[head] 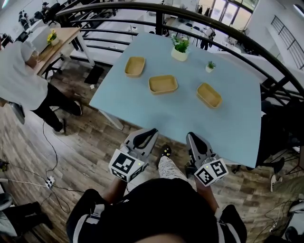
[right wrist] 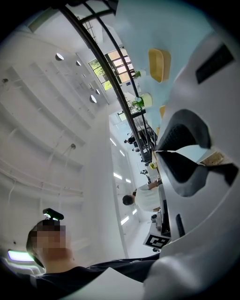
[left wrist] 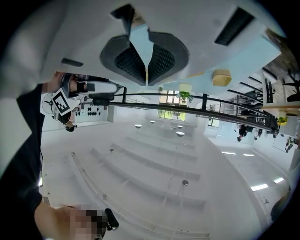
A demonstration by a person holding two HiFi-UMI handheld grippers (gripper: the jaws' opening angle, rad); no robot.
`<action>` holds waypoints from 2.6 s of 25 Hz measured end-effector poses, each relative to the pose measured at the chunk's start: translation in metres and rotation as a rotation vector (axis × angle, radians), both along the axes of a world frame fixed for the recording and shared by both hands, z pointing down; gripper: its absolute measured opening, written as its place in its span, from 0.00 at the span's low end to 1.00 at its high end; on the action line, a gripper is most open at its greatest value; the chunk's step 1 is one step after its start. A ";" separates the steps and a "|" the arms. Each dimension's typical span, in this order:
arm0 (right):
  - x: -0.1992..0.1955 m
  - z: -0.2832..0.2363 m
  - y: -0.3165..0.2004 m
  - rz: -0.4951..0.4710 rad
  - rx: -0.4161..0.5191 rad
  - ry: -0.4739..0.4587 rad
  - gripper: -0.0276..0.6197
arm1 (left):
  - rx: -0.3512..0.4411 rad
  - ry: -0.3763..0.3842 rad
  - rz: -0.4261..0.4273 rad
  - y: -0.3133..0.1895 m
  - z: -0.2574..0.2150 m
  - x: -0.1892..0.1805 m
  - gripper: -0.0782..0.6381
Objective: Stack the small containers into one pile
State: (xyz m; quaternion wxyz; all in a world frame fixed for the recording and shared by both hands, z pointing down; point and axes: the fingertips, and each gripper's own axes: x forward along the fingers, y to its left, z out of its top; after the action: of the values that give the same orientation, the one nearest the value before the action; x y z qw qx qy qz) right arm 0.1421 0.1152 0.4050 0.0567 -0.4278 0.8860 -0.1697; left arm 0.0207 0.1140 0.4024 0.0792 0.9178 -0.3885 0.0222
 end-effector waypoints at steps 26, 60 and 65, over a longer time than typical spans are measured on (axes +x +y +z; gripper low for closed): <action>0.008 0.010 -0.179 -0.089 -0.009 -0.008 0.09 | -0.004 -0.067 -0.113 -0.175 -0.002 -0.002 0.15; -0.063 0.082 -0.249 0.283 -0.246 -0.004 0.14 | -0.198 -0.222 0.242 -0.327 0.093 -0.068 0.28; -0.071 0.112 -0.257 0.320 -0.329 -0.018 0.15 | -0.281 -0.308 0.336 -0.340 0.133 -0.049 0.37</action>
State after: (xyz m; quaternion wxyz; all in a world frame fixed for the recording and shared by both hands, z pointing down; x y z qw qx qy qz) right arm 0.0707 -0.1420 0.5174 0.0203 -0.5648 0.7667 -0.3045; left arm -0.0283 -0.2257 0.5358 0.1409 0.9352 -0.2313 0.2280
